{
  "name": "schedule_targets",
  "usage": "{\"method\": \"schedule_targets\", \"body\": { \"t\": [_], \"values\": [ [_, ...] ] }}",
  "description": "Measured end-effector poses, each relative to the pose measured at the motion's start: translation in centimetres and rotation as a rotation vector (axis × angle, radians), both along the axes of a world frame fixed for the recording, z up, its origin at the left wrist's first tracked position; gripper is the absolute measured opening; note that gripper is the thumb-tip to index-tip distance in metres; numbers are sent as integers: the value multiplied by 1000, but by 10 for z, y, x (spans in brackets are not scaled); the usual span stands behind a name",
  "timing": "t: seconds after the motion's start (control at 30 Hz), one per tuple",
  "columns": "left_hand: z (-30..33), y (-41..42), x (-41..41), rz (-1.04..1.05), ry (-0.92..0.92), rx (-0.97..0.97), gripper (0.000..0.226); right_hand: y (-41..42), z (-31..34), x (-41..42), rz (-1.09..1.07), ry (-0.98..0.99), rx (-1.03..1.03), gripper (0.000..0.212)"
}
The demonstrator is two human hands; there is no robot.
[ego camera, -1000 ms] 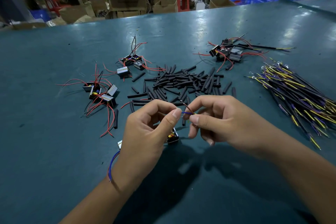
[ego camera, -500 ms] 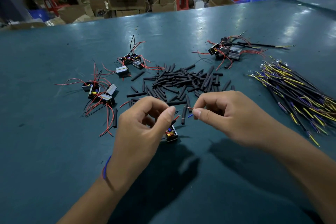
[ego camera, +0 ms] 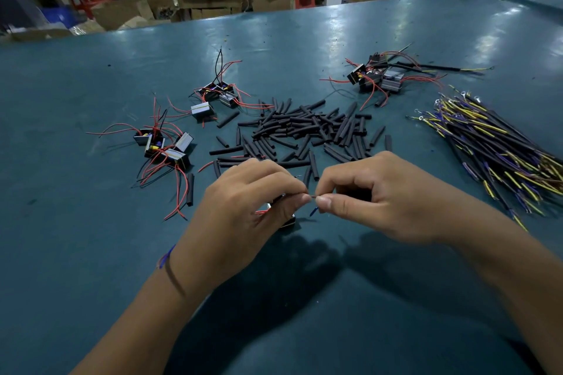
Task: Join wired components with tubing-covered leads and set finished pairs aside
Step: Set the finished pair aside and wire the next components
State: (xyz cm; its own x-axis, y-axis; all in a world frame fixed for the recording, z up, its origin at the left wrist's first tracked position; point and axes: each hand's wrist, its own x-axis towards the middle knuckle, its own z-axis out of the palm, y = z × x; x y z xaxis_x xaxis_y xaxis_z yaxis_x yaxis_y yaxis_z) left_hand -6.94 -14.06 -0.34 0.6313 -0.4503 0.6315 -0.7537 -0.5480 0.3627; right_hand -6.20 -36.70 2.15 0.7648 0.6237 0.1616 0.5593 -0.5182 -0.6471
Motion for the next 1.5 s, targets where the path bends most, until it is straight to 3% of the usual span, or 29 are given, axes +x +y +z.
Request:
{"method": "schedule_targets", "body": {
  "t": [0.33,0.57,0.9,1.3,1.5],
  "values": [
    [3,-2,-3,-106,160,-70,15,-3,2,1,27,44,34,18],
    [5,11,1,20,223,-176,23,-11,4,5,-9,66,61,19],
    [1,-3,-3,-61,1,-45,14,-5,0,3,52,114,73,19],
    [8,-4,-7,8,335,-145,13,-6,-6,7,24,125,50,7],
    [4,1,-4,-3,476,-249,12,-6,-8,8,65,122,102,14]
  ]
}}
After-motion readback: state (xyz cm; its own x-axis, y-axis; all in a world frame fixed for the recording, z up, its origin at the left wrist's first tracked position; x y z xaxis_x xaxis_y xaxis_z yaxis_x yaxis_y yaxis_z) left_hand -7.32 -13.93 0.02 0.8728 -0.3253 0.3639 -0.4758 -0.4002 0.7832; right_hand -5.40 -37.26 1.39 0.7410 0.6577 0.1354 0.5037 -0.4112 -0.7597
